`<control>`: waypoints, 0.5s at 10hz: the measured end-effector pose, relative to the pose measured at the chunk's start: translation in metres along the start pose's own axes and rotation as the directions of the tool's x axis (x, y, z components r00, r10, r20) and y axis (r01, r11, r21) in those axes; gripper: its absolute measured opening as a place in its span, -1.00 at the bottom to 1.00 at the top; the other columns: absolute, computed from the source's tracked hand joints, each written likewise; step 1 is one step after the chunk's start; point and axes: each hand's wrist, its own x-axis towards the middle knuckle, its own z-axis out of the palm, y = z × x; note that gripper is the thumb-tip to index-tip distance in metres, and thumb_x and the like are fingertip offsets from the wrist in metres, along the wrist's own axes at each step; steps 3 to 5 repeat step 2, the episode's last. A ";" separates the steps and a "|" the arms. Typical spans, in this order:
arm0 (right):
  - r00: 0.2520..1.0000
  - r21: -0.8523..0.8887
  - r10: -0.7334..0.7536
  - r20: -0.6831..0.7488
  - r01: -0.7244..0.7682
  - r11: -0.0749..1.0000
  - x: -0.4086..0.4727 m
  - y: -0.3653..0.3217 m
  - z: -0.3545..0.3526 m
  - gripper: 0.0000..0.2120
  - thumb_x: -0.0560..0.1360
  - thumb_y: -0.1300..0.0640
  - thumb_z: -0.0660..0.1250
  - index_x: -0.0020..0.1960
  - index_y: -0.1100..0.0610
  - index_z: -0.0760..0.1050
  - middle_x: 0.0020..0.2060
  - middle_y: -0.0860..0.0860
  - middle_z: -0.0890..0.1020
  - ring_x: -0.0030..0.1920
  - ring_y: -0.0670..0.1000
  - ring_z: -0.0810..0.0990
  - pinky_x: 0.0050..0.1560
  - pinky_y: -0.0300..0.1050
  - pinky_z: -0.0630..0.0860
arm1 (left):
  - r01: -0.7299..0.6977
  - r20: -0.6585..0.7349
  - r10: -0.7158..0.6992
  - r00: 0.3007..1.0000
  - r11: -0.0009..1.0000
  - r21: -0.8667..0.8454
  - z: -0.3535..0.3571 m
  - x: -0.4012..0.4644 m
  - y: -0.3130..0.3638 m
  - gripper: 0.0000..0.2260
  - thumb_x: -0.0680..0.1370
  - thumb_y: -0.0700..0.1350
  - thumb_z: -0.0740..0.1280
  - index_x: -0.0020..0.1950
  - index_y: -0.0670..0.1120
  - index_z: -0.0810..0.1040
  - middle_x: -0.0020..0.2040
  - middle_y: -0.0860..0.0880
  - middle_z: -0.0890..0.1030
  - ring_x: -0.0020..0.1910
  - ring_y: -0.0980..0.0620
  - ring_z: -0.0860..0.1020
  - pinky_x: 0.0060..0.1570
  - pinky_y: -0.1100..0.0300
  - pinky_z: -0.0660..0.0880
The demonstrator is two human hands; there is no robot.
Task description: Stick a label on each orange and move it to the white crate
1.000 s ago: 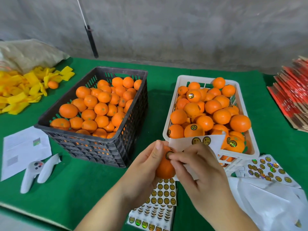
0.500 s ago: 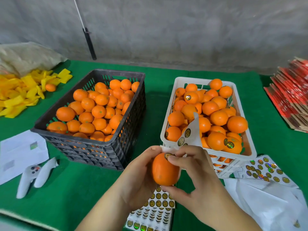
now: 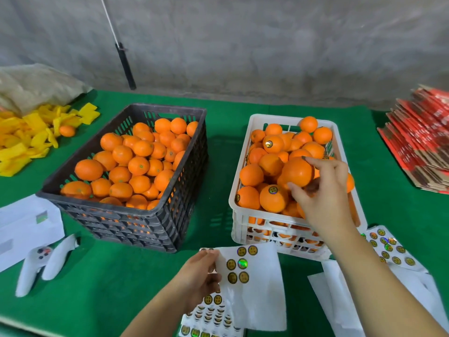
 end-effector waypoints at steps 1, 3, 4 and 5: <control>0.975 -0.117 0.146 0.166 -0.127 0.985 0.023 0.019 0.005 -0.33 0.55 0.15 0.53 0.58 0.10 0.33 0.38 0.14 0.32 0.31 0.14 0.48 0.40 -0.06 0.45 | 0.041 -0.073 -0.037 0.997 0.997 0.063 -0.009 0.020 -0.019 -0.73 0.72 -0.03 0.25 0.24 -0.21 0.57 -0.07 -0.17 0.60 -0.31 -0.04 0.55 -0.32 0.13 0.51; 0.932 -0.215 0.199 0.303 -0.136 0.967 0.019 0.030 0.007 -0.29 0.59 0.02 0.47 0.65 0.06 0.26 0.45 0.15 0.38 0.42 0.19 0.45 0.42 0.03 0.39 | 0.057 -0.092 -0.044 0.995 0.987 0.148 -0.021 0.026 -0.037 -0.75 0.71 0.00 0.28 0.26 -0.12 0.58 0.06 -0.16 0.61 -0.15 -0.08 0.61 -0.21 0.13 0.60; 0.932 -0.215 0.199 0.303 -0.136 0.967 0.019 0.030 0.007 -0.29 0.59 0.02 0.47 0.65 0.06 0.26 0.45 0.15 0.38 0.42 0.19 0.45 0.42 0.03 0.39 | 0.057 -0.092 -0.044 0.995 0.987 0.148 -0.021 0.026 -0.037 -0.75 0.71 0.00 0.28 0.26 -0.12 0.58 0.06 -0.16 0.61 -0.15 -0.08 0.61 -0.21 0.13 0.60; 0.932 -0.215 0.199 0.303 -0.136 0.967 0.019 0.030 0.007 -0.29 0.59 0.02 0.47 0.65 0.06 0.26 0.45 0.15 0.38 0.42 0.19 0.45 0.42 0.03 0.39 | 0.057 -0.092 -0.044 0.995 0.987 0.148 -0.021 0.026 -0.037 -0.75 0.71 0.00 0.28 0.26 -0.12 0.58 0.06 -0.16 0.61 -0.15 -0.08 0.61 -0.21 0.13 0.60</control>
